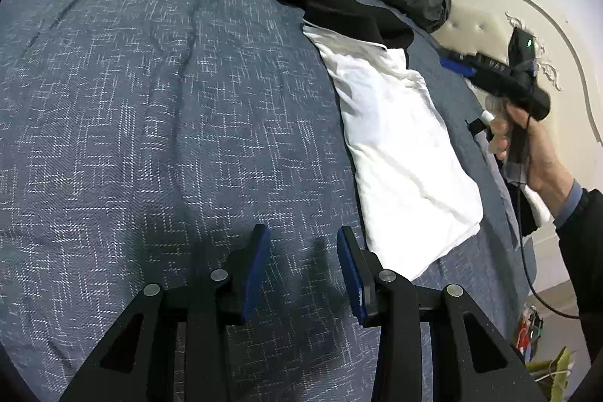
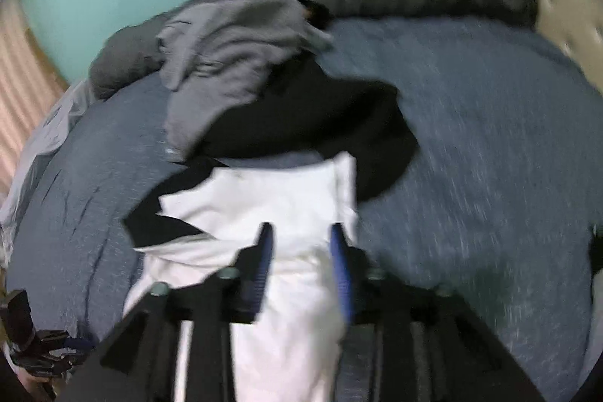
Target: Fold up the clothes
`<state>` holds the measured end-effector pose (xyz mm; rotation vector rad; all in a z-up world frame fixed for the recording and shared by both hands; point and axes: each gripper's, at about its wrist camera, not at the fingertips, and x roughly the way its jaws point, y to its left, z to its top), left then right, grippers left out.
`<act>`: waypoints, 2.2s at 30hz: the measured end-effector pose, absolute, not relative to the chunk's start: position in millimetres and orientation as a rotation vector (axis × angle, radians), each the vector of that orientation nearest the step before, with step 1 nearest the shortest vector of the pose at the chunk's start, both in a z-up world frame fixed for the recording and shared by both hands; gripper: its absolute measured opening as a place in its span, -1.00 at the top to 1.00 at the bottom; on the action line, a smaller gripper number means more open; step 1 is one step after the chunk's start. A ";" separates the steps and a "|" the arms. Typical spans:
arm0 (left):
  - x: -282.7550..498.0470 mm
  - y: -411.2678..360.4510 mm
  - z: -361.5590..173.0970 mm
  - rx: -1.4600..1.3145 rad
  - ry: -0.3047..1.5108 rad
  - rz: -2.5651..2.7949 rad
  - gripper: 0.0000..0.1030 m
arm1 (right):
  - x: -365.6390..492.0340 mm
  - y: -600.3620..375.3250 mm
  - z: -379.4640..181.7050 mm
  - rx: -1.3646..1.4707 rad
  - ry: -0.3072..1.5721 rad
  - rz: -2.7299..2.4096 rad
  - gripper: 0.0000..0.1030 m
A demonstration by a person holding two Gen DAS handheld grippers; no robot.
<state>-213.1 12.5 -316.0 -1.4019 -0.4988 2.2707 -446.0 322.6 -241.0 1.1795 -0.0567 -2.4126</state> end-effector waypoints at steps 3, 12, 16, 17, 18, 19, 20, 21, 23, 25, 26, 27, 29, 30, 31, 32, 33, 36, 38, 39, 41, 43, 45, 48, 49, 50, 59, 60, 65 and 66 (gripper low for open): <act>-213.3 13.7 -315.8 -1.402 -0.499 2.269 0.21 | -435.1 273.6 -235.3 1.119 0.109 -2.270 0.25; -214.8 8.8 -314.6 -1.395 -0.518 2.274 0.21 | -426.9 188.0 -256.7 1.101 0.323 -2.134 0.24; -215.1 8.2 -314.3 -1.393 -0.521 2.273 0.21 | -430.1 173.8 -265.9 1.148 0.369 -2.139 0.25; -215.2 8.0 -314.4 -1.393 -0.522 2.273 0.21 | -431.2 173.6 -265.5 1.145 0.369 -2.144 0.29; -215.2 7.7 -314.5 -1.392 -0.524 2.273 0.21 | -432.3 173.4 -265.0 1.142 0.369 -2.149 0.52; -215.3 7.3 -314.7 -1.393 -0.526 2.273 0.21 | -433.4 173.2 -264.6 1.140 0.369 -2.154 0.69; -215.5 6.9 -315.0 -1.393 -0.528 2.273 0.21 | -435.7 173.0 -263.2 1.134 0.366 -2.167 0.71; -215.7 6.4 -315.3 -1.393 -0.530 2.274 0.21 | -439.6 173.9 -260.3 1.125 0.355 -2.186 0.76; -215.6 6.0 -316.4 -1.396 -0.533 2.274 0.21 | -449.2 178.6 -253.2 1.116 0.322 -2.222 0.79; -215.5 5.6 -317.8 -1.400 -0.536 2.273 0.21 | -463.0 184.0 -247.2 1.120 0.295 -2.267 0.80; -215.6 5.2 -318.8 -1.401 -0.539 2.273 0.21 | -470.2 187.2 -246.2 1.124 0.278 -2.288 0.80; -215.1 5.2 -319.4 -1.403 -0.541 2.273 0.21 | -478.1 190.2 -247.0 1.137 0.267 -2.306 0.80; -214.6 5.4 -320.2 -1.405 -0.544 2.272 0.21 | -495.0 193.6 -250.5 1.184 0.258 -2.332 0.80; -214.6 5.2 -320.9 -1.405 -0.544 2.271 0.21 | -503.4 195.2 -252.2 1.207 0.253 -2.346 0.80; -214.7 5.0 -320.9 -1.405 -0.546 2.271 0.21 | -510.9 196.7 -255.1 1.229 0.244 -2.353 0.80; -214.2 3.4 -320.4 -1.407 -0.547 2.269 0.21 | -517.4 198.0 -259.3 1.249 0.230 -2.354 0.80; -213.5 1.5 -321.1 -1.407 -0.549 2.268 0.21 | -523.7 199.4 -264.5 1.272 0.215 -2.354 0.80; -213.9 5.8 -321.6 -1.413 -0.547 2.257 0.21 | -533.9 199.9 -279.2 1.324 0.183 -2.332 0.80; -213.4 10.1 -322.7 -1.417 -0.544 2.244 0.21 | -535.1 197.6 -285.1 1.347 0.181 -2.313 0.79; -212.9 12.0 -322.8 -1.418 -0.545 2.238 0.21 | -535.7 196.5 -288.1 1.358 0.180 -2.304 0.76; -211.2 16.4 -322.0 -1.415 -0.560 2.222 0.21 | -534.2 196.9 -283.1 1.343 0.192 -2.333 0.53; -208.8 22.3 -318.8 -1.402 -0.572 2.206 0.21 | -531.8 198.3 -274.2 1.313 0.210 -2.380 0.21; -204.8 32.3 -312.3 -1.382 -0.555 2.202 0.21 | -529.0 193.4 -262.6 1.280 0.224 -2.376 0.20; -202.9 51.6 -310.7 -1.373 -0.529 2.170 -0.01 | -524.3 180.1 -245.4 1.234 0.261 -2.332 0.20; -203.9 56.8 -313.1 -1.377 -0.529 2.158 -0.01 | -522.0 171.4 -242.7 1.226 0.307 -2.303 0.20; -205.0 62.3 -316.3 -1.383 -0.533 2.145 -0.01 | -519.8 161.2 -241.1 1.225 0.352 -2.265 0.20; -209.2 88.2 -334.4 -1.389 -0.552 2.150 0.01 | -507.2 84.3 -266.9 1.303 0.763 -2.068 0.19; -210.7 90.7 -336.7 -1.393 -0.554 2.151 0.02 | -506.4 80.1 -271.6 1.311 0.800 -2.055 0.19; -214.1 99.9 -340.2 -1.388 -0.517 2.159 0.21 | -502.6 59.9 -294.8 1.343 0.981 -1.990 0.19; -214.1 100.3 -341.0 -1.391 -0.512 2.156 0.32 | -502.4 58.0 -298.6 1.341 1.009 -1.990 0.19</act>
